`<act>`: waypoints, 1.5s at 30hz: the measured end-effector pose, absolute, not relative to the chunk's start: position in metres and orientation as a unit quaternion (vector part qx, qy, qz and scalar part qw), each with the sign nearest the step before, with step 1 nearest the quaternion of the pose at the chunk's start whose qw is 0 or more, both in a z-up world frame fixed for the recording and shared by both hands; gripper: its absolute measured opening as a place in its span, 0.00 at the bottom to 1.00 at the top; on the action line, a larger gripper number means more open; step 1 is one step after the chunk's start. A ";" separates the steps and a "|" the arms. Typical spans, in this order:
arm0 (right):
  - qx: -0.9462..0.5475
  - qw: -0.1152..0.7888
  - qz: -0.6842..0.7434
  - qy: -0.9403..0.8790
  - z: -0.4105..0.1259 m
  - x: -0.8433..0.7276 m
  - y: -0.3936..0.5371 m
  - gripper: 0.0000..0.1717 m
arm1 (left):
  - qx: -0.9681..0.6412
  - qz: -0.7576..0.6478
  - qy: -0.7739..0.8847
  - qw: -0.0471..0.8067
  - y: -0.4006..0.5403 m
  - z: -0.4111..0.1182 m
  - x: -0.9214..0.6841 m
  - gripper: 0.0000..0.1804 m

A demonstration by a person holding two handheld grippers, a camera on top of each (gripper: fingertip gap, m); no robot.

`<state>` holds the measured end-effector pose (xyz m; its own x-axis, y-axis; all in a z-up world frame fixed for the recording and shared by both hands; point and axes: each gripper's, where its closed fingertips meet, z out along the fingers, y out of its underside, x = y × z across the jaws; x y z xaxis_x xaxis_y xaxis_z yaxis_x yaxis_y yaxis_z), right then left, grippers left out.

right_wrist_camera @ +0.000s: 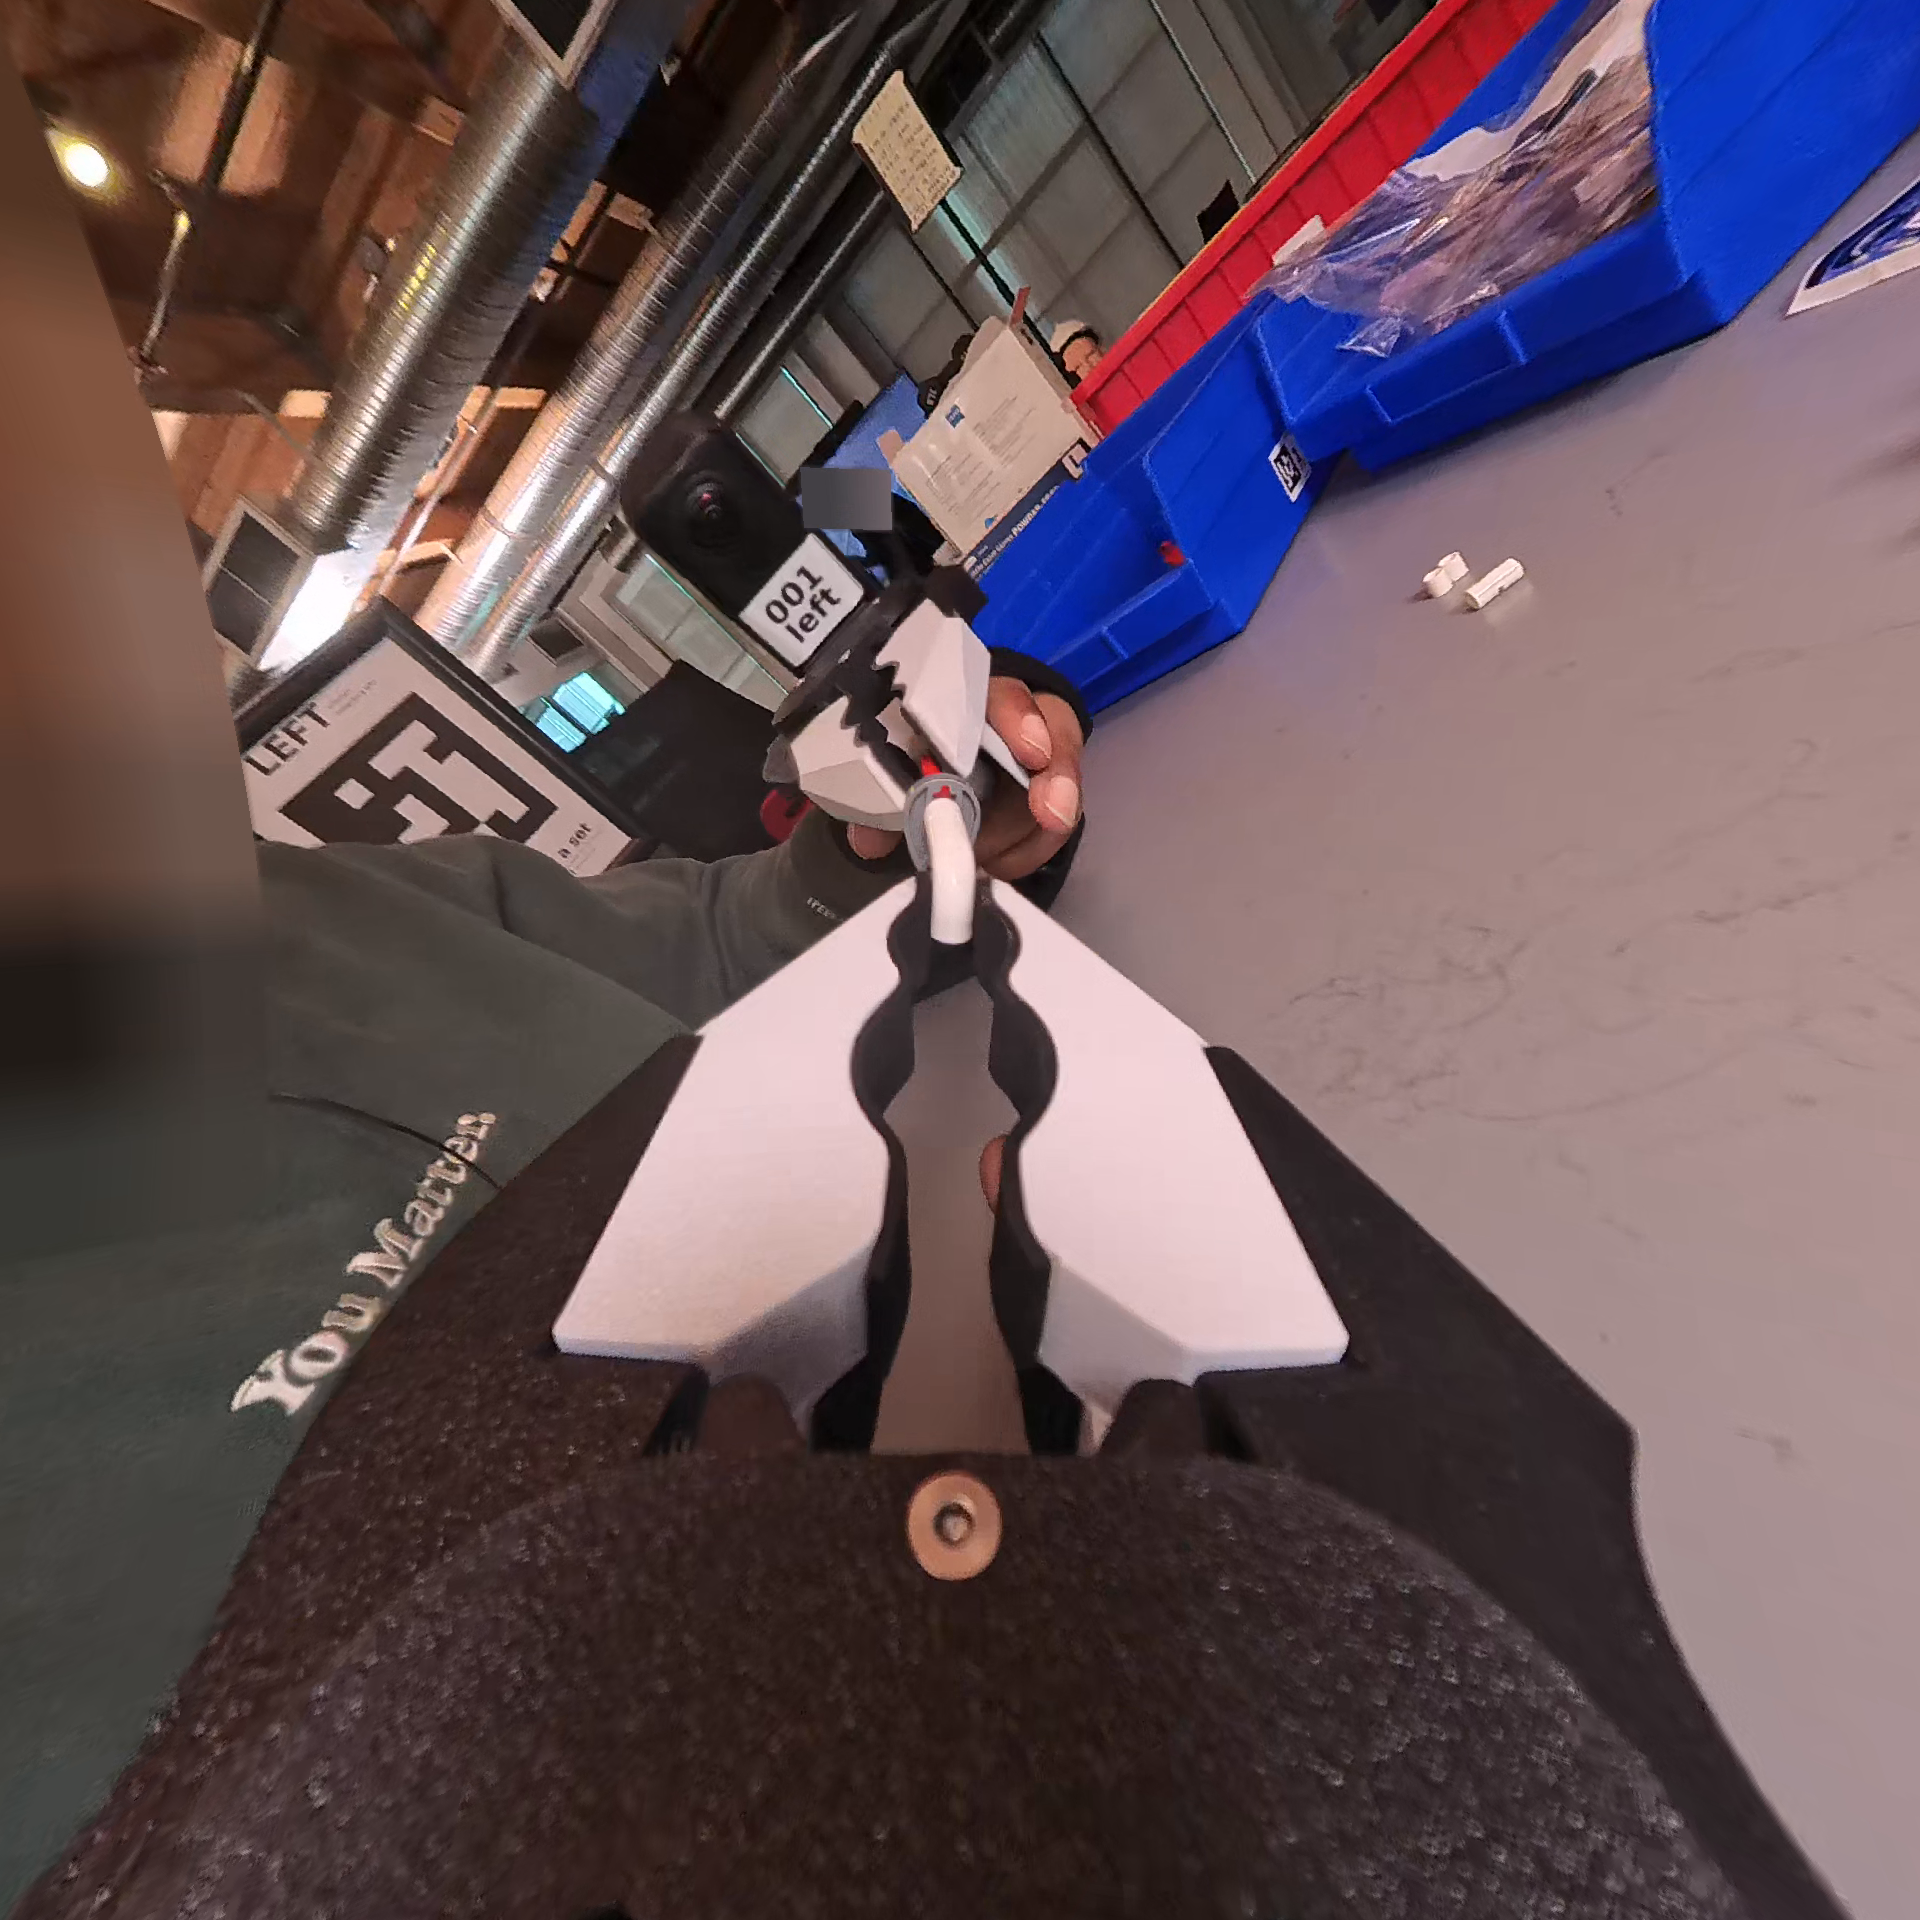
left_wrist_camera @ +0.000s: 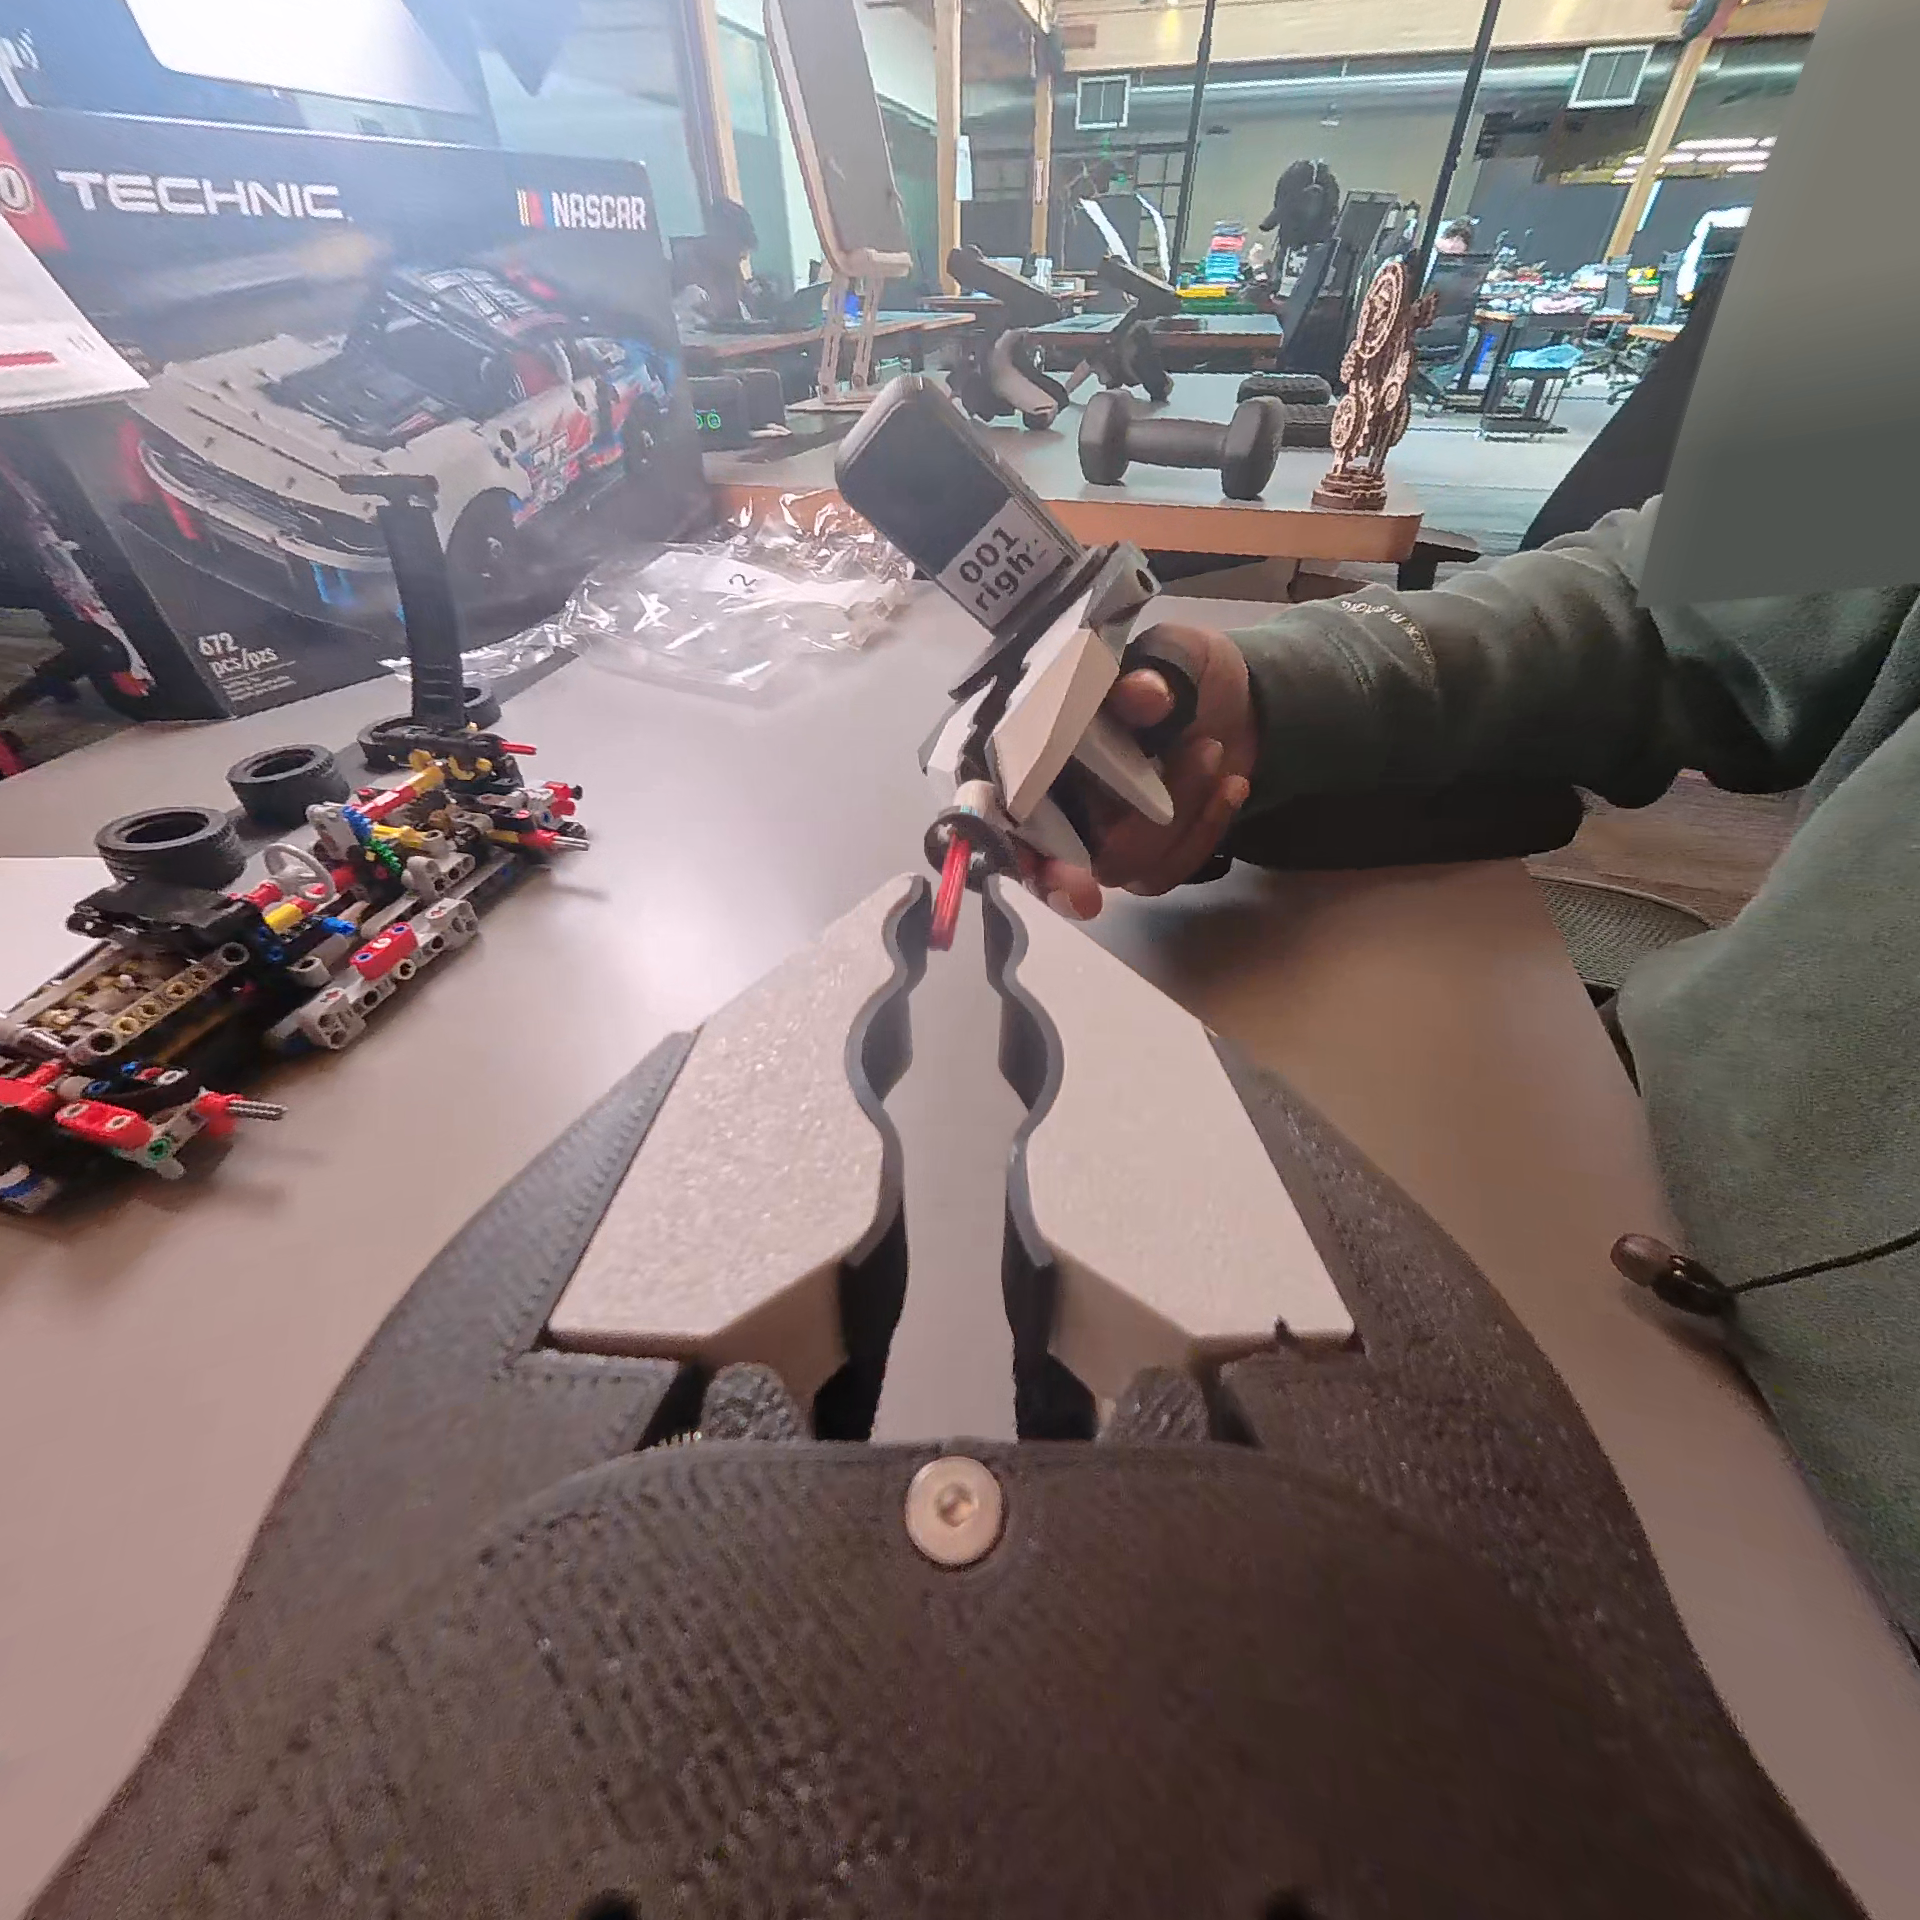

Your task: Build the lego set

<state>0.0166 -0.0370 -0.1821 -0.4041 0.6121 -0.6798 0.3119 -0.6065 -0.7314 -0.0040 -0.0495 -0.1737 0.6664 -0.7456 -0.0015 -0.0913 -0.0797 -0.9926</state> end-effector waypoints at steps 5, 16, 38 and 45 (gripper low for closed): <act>-0.527 0.158 0.686 -0.476 -0.188 0.016 -0.038 0.03 | -0.698 -0.299 0.301 0.576 -0.051 -0.181 -0.001 0.01; -0.471 0.220 0.635 -0.571 -0.200 0.016 -0.051 0.06 | -0.686 -0.344 0.333 0.548 -0.057 -0.194 0.007 0.01; -0.441 0.293 0.547 -0.648 -0.210 0.020 -0.055 0.04 | -0.681 -0.286 0.384 0.554 -0.060 -0.207 0.016 0.01; -0.424 0.288 0.516 -0.686 -0.220 0.025 -0.063 0.04 | -0.671 -0.270 0.411 0.555 -0.066 -0.209 0.020 0.01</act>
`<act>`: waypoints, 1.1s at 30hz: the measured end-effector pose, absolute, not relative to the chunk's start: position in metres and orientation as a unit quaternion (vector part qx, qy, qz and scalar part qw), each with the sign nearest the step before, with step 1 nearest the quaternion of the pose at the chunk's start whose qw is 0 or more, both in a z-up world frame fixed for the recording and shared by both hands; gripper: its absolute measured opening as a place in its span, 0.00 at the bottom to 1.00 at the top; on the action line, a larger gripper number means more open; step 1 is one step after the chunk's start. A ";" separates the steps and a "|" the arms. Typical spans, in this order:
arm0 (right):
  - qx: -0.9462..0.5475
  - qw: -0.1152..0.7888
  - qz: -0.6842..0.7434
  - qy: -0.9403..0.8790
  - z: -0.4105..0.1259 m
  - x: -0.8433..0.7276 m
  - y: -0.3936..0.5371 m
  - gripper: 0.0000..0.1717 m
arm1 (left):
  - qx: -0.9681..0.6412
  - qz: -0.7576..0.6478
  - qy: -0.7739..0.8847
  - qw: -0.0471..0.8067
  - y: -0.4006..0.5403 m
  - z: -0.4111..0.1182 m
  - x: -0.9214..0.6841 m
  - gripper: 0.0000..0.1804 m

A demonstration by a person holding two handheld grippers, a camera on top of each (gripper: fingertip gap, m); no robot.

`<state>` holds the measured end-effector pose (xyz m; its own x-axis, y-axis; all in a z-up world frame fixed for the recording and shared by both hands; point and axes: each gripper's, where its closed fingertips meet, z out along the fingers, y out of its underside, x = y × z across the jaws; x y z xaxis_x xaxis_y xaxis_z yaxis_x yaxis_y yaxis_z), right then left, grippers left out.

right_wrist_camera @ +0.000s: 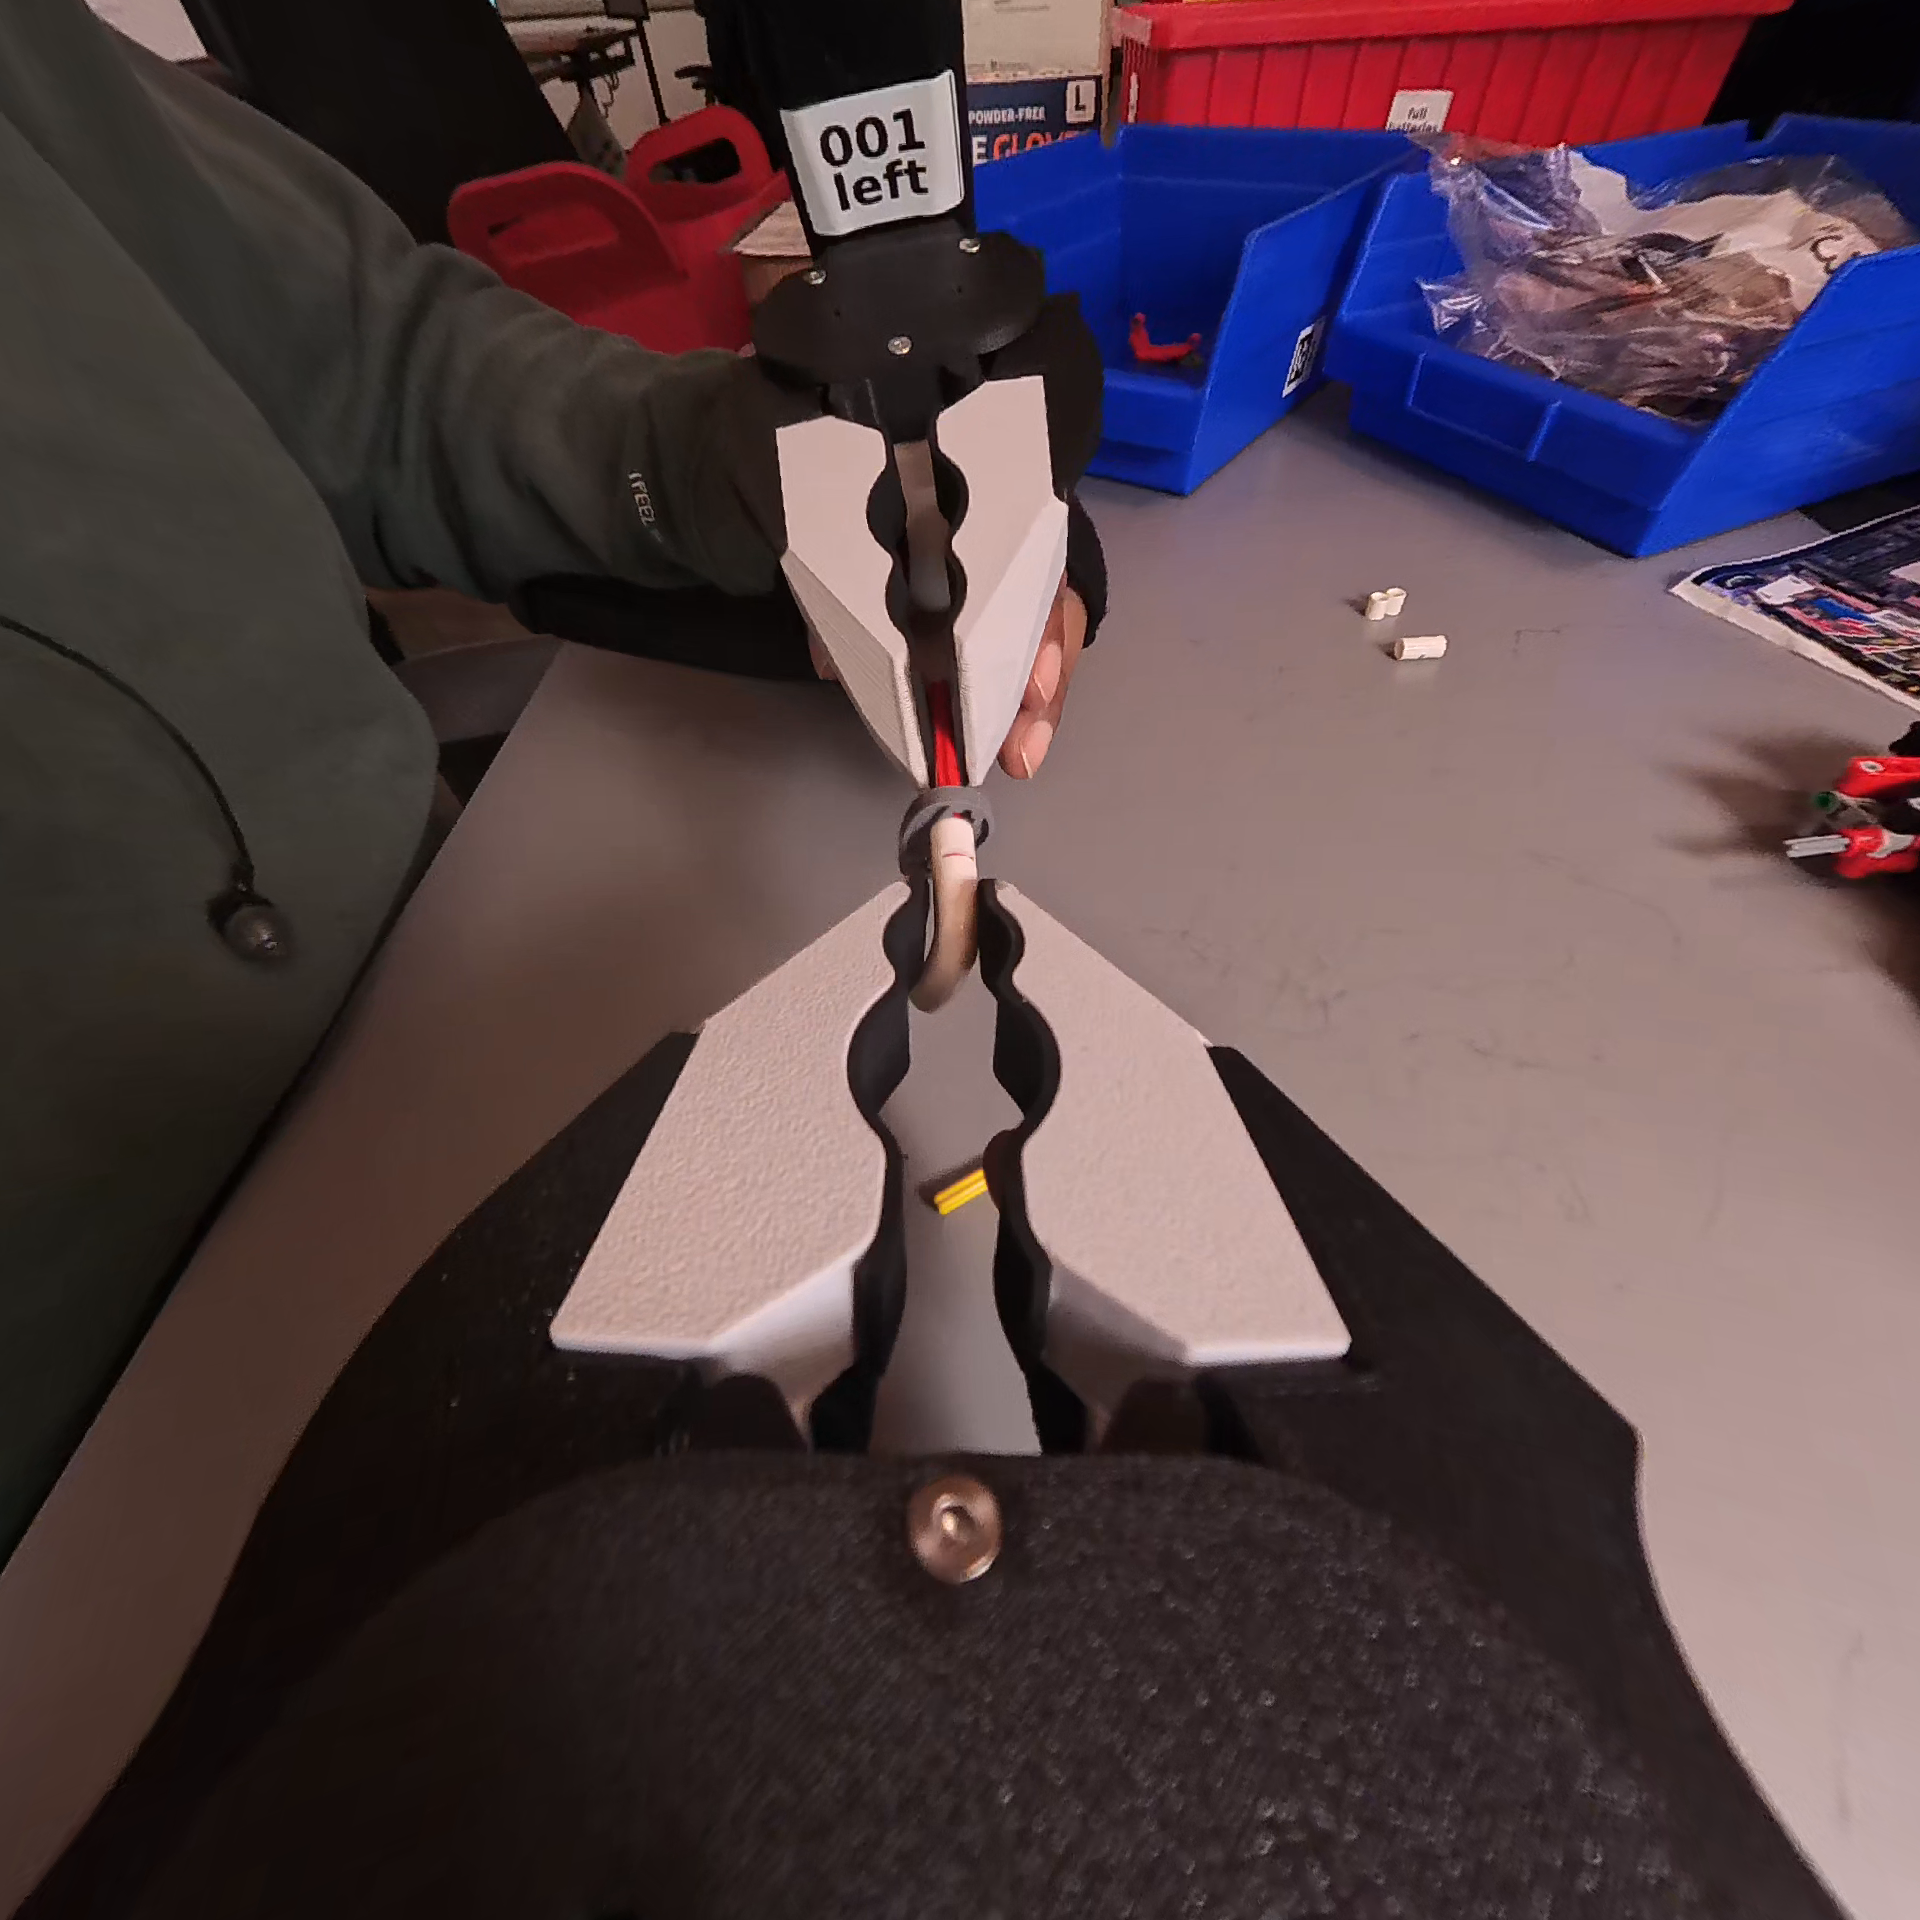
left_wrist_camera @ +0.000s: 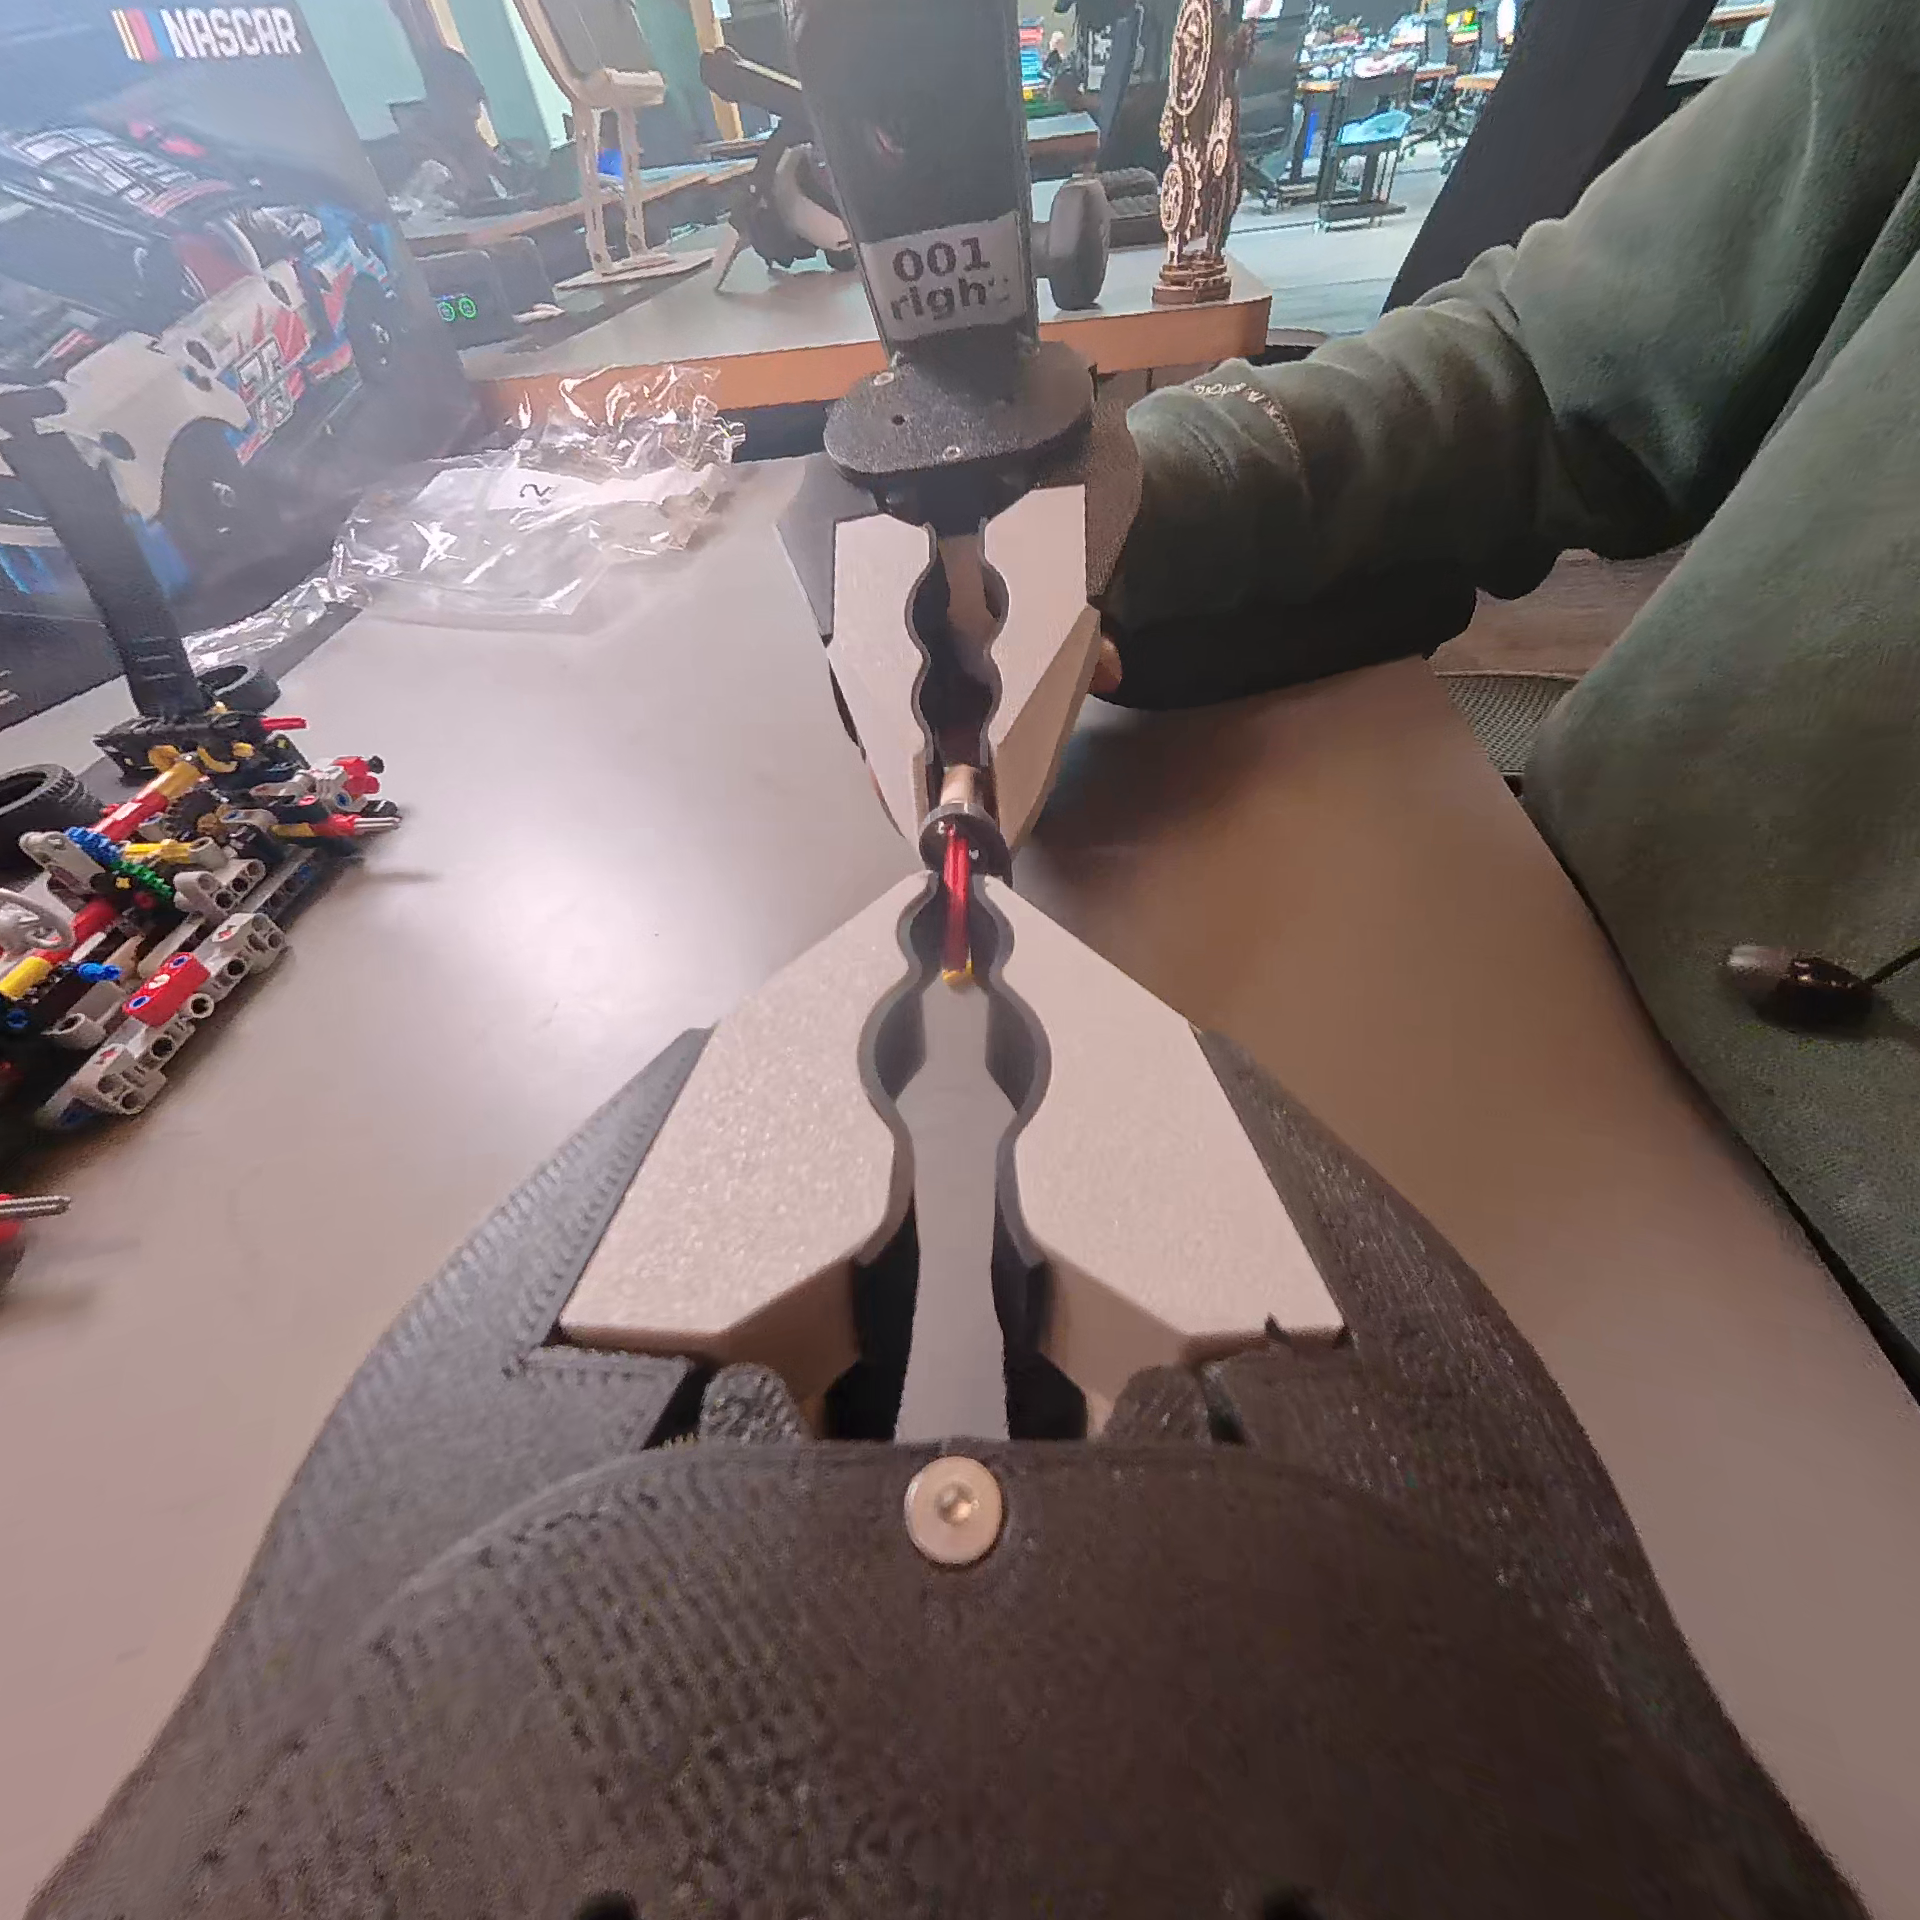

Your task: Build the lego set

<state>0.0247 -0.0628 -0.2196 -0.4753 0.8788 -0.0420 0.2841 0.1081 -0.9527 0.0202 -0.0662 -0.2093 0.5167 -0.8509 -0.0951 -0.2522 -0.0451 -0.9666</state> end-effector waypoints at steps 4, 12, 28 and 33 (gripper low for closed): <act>-0.424 0.297 0.511 -0.687 -0.219 0.024 -0.060 0.03 | -0.676 -0.268 0.407 0.553 -0.064 -0.211 0.020 0.01; -0.419 0.313 0.476 -0.707 -0.229 0.024 -0.056 0.03 | -0.689 -0.254 0.411 0.541 -0.063 -0.219 0.021 0.01; -0.427 0.308 0.470 -0.708 -0.235 0.025 -0.050 0.03 | -0.706 -0.255 0.398 0.527 -0.059 -0.225 0.018 0.01; -0.438 0.305 0.492 -0.688 -0.229 0.025 -0.045 0.03 | -0.706 -0.265 0.381 0.535 -0.056 -0.220 0.015 0.01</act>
